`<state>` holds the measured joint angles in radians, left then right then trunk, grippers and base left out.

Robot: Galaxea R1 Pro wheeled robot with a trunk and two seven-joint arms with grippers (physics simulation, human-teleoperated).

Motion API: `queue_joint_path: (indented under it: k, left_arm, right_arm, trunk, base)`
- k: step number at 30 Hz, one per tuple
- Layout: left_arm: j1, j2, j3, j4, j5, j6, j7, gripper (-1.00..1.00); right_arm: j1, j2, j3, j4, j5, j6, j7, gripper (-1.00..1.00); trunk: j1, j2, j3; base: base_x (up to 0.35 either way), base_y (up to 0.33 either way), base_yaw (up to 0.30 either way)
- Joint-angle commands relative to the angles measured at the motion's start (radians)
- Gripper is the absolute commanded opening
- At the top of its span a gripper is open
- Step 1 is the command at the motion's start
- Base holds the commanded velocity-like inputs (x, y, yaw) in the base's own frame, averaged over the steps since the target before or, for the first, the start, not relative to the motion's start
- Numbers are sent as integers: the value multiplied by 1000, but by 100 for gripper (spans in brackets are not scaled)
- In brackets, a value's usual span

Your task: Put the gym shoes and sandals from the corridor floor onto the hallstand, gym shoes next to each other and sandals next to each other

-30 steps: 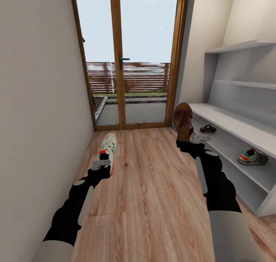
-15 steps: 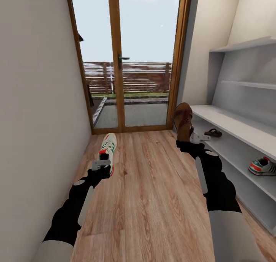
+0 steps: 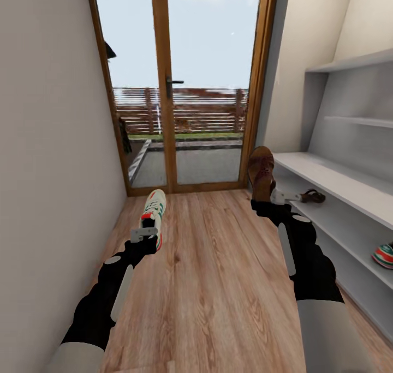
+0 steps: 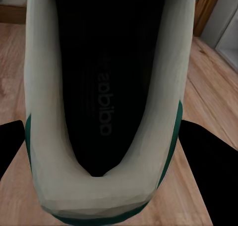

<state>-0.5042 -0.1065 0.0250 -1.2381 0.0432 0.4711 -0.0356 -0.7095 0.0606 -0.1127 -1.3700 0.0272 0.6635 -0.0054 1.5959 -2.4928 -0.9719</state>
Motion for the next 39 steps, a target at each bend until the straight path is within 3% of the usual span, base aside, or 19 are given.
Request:
queue_joint_path:
  k: [1,20,39]
  left_arm:
    - [-1,-1,3,-1,4,6,-4,-100]
    - [-1,-1,3,-1,4,6,-4,-100]
    - [-1,-1,3,-1,4,6,-4,-100]
  right_arm:
    - [-1,1,-1,-1,0,5,-2,-100]
    - [-1,1,-1,-1,0,5,-1,-100]
    - [-1,1,-1,-1,-1,5,-1,-100]
  trunk:
    - [0,0,-1]
    - [0,0,-1]
    - [0,0,-1]
  base:
    - [344,0,0]
    - [344,0,-5]
    - [344,0,-265]
